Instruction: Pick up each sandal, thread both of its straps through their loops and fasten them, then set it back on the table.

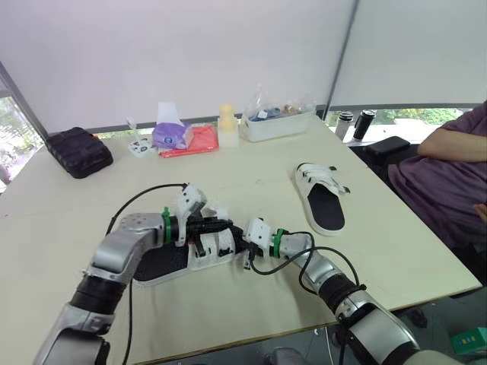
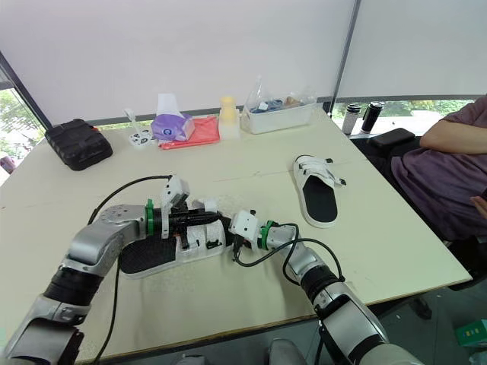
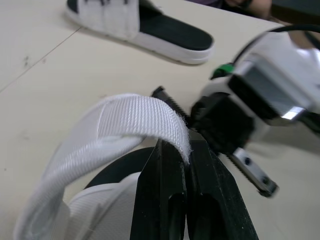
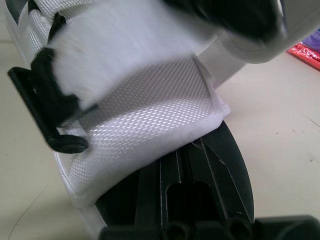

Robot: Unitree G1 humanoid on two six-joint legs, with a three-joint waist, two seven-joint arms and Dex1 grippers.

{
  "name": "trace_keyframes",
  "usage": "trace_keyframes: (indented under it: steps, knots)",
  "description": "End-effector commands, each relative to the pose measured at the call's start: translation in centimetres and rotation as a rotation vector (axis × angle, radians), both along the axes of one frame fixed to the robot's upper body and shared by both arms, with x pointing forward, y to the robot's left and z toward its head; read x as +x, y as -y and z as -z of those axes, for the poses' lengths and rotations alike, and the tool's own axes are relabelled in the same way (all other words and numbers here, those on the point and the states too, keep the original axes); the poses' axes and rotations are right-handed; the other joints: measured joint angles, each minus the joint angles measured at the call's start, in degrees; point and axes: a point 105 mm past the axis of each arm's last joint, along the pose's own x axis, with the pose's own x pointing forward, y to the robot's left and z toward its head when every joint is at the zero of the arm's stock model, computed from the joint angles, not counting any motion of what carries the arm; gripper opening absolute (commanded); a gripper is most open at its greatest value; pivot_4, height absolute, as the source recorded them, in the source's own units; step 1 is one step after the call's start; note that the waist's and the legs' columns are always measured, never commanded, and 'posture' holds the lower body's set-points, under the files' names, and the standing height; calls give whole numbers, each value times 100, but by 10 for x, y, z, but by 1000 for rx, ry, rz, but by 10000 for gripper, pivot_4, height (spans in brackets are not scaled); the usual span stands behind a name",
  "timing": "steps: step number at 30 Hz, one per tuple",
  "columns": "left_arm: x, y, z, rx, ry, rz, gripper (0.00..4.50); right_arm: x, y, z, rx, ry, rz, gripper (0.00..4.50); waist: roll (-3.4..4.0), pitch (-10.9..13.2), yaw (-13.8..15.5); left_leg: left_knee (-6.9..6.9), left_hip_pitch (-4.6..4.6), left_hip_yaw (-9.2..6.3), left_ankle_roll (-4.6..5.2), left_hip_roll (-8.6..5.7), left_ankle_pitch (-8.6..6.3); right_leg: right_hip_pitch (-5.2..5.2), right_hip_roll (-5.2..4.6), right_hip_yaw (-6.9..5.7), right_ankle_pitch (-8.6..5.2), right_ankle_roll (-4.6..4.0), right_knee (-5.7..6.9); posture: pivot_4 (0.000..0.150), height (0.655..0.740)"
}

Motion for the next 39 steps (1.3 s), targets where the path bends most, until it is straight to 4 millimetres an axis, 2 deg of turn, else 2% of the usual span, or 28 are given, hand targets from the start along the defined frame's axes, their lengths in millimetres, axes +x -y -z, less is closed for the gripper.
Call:
trace_keyframes:
  steps: [1,6,13,15,23,30,39]
  knots:
    - [3,-7,-4,6,11,-22,270,-43,65,115,-356,-361,123,0,0,0,0,0,1,0,5,0,3,1,0,0,0,0,1,1500,7400]
    - [-10,-7,-2,-4,-12,21,270,-44,65,116,-355,-363,124,0,-2,0,-1,0,3,0,7,1,4,-1,-2,6,0,0,17,1500,7400]
    - [-32,-4,-10,-42,-19,83,270,-45,64,117,-352,-366,126,0,-2,0,1,0,7,0,-8,1,-5,-5,-5,14,0,0,32,1500,7400]
    - [-31,-5,-10,-47,-9,64,270,-45,63,117,-350,-367,126,0,-2,0,3,0,7,0,-11,0,-6,-6,-5,14,0,0,32,1500,7400]
    - [-8,-7,-17,-75,74,-69,270,-45,61,117,-350,-369,122,0,-3,1,4,1,6,0,-12,-1,-7,-6,-4,13,0,-1,32,1500,7400]
    - [-7,-10,-11,-60,83,-96,270,-45,64,118,-352,-371,129,0,-3,1,2,1,7,0,-10,-6,-6,-6,-4,14,0,0,37,1500,7400]
    - [-33,-10,0,-66,-39,-29,270,-47,62,119,-348,-376,126,0,-3,1,1,1,8,-1,-11,-4,-7,-6,-4,14,0,-1,38,1500,7400]
